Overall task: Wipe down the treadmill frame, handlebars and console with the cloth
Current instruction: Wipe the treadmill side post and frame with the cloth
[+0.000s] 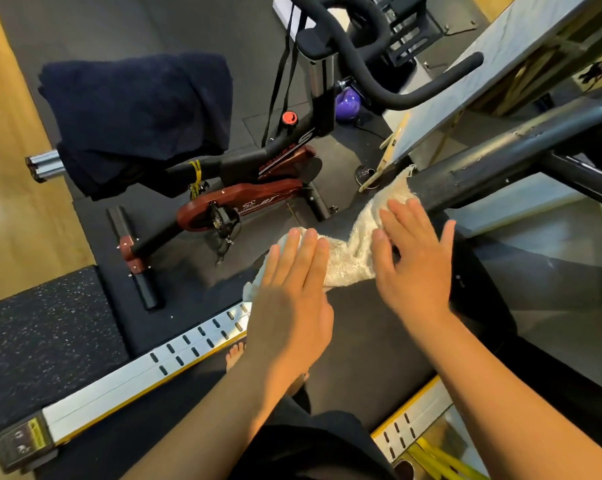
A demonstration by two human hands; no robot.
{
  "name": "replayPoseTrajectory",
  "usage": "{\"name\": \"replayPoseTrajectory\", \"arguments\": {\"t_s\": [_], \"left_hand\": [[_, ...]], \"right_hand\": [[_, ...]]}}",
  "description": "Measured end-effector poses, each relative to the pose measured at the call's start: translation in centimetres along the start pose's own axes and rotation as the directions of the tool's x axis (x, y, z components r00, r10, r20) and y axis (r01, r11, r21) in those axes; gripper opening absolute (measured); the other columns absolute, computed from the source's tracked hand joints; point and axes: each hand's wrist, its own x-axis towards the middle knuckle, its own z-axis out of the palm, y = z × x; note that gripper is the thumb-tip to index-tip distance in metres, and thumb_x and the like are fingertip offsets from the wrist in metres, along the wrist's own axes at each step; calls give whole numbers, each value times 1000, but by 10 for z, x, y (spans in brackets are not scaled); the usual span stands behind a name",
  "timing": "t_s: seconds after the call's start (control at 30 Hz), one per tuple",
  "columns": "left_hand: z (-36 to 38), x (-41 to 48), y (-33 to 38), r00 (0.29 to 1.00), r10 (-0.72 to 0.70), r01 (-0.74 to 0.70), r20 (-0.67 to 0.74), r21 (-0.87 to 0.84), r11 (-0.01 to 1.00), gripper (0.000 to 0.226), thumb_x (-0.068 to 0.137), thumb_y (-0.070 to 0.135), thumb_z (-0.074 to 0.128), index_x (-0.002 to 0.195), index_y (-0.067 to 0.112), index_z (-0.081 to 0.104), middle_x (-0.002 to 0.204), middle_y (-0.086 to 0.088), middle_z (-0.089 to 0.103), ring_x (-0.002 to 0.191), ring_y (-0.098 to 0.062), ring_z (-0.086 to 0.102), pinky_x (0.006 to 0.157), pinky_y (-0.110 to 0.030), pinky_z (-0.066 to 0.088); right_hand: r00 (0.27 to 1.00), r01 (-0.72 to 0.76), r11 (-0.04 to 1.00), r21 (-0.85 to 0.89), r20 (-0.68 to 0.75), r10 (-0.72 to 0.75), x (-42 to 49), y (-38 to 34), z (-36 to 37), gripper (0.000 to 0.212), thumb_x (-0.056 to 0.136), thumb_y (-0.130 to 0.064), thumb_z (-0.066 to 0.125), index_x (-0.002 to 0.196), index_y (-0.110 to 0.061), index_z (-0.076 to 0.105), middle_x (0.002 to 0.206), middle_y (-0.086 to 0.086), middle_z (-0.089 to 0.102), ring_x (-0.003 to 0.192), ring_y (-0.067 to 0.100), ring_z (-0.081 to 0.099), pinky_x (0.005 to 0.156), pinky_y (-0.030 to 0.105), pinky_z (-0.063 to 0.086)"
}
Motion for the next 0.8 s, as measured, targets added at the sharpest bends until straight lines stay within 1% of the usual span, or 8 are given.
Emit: {"name": "replayPoseTrajectory", "arguments": {"t_s": [0.13,0.2,0.37,0.5,0.6,0.67,0.73,0.8], "left_hand": [[3,7,6,1000,17,-17,-4,21,1000,81,72,8,69,147,-2,39,155,-19,36,148,-33,24,121,-47,16],[8,-8,10,998,34,-39,58,97,994,93,73,13,70,153,-2,24,161,-20,20,151,-35,13,122,-49,11],[27,-15,12,990,50,-97,129,384,918,101,88,31,59,152,-7,-8,160,-28,-14,148,-46,-13,118,-60,-10],[26,20,17,998,3,-31,69,403,915,89,90,28,52,153,-6,-1,161,-27,-12,145,-42,-26,116,-61,-16],[35,4,29,995,-9,-44,99,514,857,99,88,34,49,150,-7,-16,156,-29,-26,145,-43,-27,114,-65,-15],[46,-10,30,992,12,-87,129,598,797,101,91,41,45,147,-6,-25,154,-29,-31,144,-44,-28,113,-66,-17],[52,-13,23,992,13,-86,123,612,786,108,90,44,52,148,-3,-26,155,-25,-32,144,-41,-29,111,-64,-22],[52,-8,20,995,9,-67,95,626,777,108,88,40,59,151,0,-19,159,-21,-26,147,-37,-24,112,-64,-19]], "right_hand": [[998,53,990,133,14,-55,-15,-24,13,42,98,-34,36,135,-23,55,149,-4,43,147,17,21,118,56,4],[997,71,978,194,16,-75,-38,-18,19,45,98,-29,39,142,-21,43,153,-2,34,148,17,17,120,51,9],[962,-240,860,450,230,148,-62,-34,36,43,98,-23,31,138,-5,32,143,19,35,132,33,38,106,53,38],[920,-386,718,579,192,341,-30,-31,21,52,99,-15,34,150,-10,24,158,0,17,145,4,10,118,22,12],[899,-425,653,627,209,385,-31,-25,24,42,94,-29,32,129,-6,39,123,5,39,121,12,36,109,37,29],[867,-496,557,666,340,365,-46,-34,27,20,98,-37,30,114,-33,40,109,-9,43,104,4,44,97,27,37],[865,-501,499,707,422,271,-59,-39,24,29,103,-38,34,130,-46,33,120,-27,44,110,-11,44,98,16,34],[886,-462,451,764,418,200,-54,-32,18,41,100,-38,40,140,-32,35,135,-16,46,123,2,45,106,29,37]]}}
